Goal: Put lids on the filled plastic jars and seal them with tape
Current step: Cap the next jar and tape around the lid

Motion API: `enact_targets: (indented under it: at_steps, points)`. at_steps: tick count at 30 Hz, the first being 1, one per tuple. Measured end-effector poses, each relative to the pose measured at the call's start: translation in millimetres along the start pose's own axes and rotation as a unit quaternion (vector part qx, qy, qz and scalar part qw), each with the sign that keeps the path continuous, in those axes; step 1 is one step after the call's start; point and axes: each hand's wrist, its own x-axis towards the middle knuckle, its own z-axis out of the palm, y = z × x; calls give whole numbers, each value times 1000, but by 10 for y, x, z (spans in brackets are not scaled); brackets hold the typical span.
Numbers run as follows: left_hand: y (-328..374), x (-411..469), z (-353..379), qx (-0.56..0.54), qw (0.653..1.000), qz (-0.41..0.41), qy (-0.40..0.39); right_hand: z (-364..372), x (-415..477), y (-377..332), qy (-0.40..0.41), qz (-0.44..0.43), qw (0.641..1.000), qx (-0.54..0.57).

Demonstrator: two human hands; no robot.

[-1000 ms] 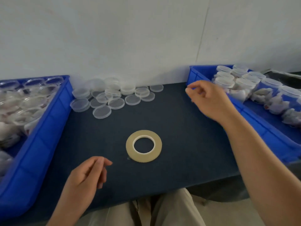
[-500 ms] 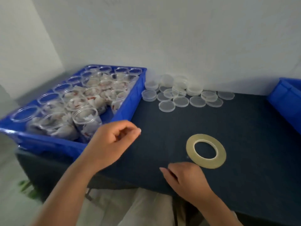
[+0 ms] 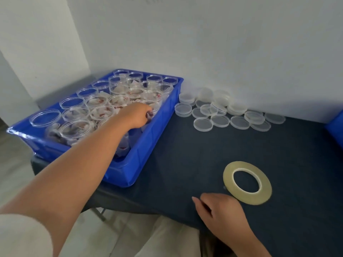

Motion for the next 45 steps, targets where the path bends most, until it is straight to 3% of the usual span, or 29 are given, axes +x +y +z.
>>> enact_targets:
  at_steps: [9, 13, 15, 19, 23, 25, 27, 29, 31, 33, 36, 40, 45]
  points:
    - [78, -395, -545, 27, 974, 41, 223, -11, -8, 15, -15, 25, 999, 41]
    - [430, -834, -850, -43, 949, 106, 294, -49, 7, 14, 15, 81, 991, 103]
    - [687, -1090, -880, -77, 952, 149, 256, -73, 1, -6, 30, 123, 983, 136]
    - [1181, -1462, -568, -57, 961, 263, 68, -135, -8, -8, 58, 177, 959, 213]
    - [1500, -1535, 58, -57, 933, 350, -62, -146, -24, 44, 84, 201, 931, 294]
    - [1491, -1444, 200, -163, 910, 372, -82, -124, -23, 68, 102, 209, 924, 302]
    - [1466, -1241, 255, -396, 861, 315, -51, -86, -7, 97, 122, 234, 908, 324]
    - [1483, -848, 393, -509, 845, 156, 45, -48, 4, 115, 131, 239, 912, 307]
    - [1549, -340, 595, -436, 896, 14, 83, -17, 0, 129, 121, 224, 926, 278]
    - [1632, 118, 809, -340, 939, -42, 37, -5, -7, 137, 105, 211, 935, 266]
    - [1735, 596, 1039, -234, 967, -104, -10, 1, -6, 145, 100, 207, 938, 259]
    - [1814, 859, 1190, -171, 972, -162, 13, 5, -3, 152, 92, 209, 936, 269]
    - [1761, 729, 1268, -348, 930, -93, 79, 5, 0, 159, 87, 213, 936, 267]
